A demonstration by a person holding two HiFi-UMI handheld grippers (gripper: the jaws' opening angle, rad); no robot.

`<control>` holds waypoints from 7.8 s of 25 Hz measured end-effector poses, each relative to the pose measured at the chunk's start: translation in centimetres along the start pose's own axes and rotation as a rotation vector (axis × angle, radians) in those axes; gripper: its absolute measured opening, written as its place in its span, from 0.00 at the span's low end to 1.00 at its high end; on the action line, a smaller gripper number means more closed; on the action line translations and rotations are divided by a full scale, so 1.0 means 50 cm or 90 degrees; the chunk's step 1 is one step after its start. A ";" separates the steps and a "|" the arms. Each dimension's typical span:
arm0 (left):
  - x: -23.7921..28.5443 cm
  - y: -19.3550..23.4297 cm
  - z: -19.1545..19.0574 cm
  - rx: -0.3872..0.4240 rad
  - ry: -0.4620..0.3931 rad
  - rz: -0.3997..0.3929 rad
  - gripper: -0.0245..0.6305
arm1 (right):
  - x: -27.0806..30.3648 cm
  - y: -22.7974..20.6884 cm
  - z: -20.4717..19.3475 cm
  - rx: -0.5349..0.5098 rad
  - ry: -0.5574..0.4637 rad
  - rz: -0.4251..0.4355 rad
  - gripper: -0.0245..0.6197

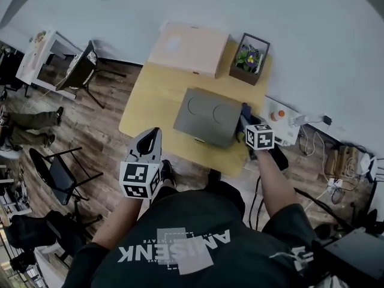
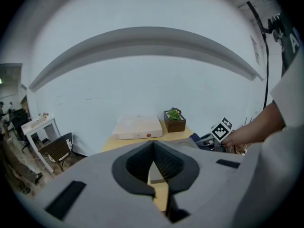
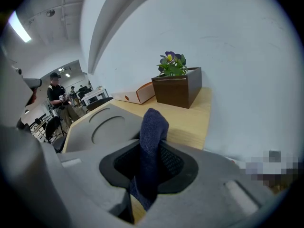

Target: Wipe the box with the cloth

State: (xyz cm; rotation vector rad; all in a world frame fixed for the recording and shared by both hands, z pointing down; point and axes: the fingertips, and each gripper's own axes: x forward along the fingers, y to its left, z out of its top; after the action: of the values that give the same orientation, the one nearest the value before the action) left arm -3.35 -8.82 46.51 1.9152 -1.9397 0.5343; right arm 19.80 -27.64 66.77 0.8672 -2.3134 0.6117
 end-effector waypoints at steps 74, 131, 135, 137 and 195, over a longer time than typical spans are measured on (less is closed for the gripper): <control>0.006 0.223 -0.016 0.021 -0.017 -0.331 0.04 | -0.123 0.265 -0.244 0.436 0.030 -0.213 0.17; 0.088 0.343 0.009 0.012 0.011 -0.285 0.03 | 0.061 0.491 -0.134 0.365 0.081 -0.067 0.17; 0.107 0.386 0.021 0.029 0.012 -0.318 0.03 | 0.075 0.491 -0.119 0.379 0.068 -0.106 0.17; 0.117 0.411 0.020 0.033 0.015 -0.325 0.04 | 0.086 0.499 -0.107 0.380 0.057 -0.104 0.17; 0.201 0.616 -0.010 0.099 0.059 -0.447 0.04 | 0.225 0.604 -0.019 0.730 -0.149 -0.404 0.17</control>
State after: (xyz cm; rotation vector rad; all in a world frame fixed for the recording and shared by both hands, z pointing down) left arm -34.28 -16.98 51.58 2.4282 -1.0733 0.5484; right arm -7.94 -11.32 68.58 2.1361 -1.5305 1.6052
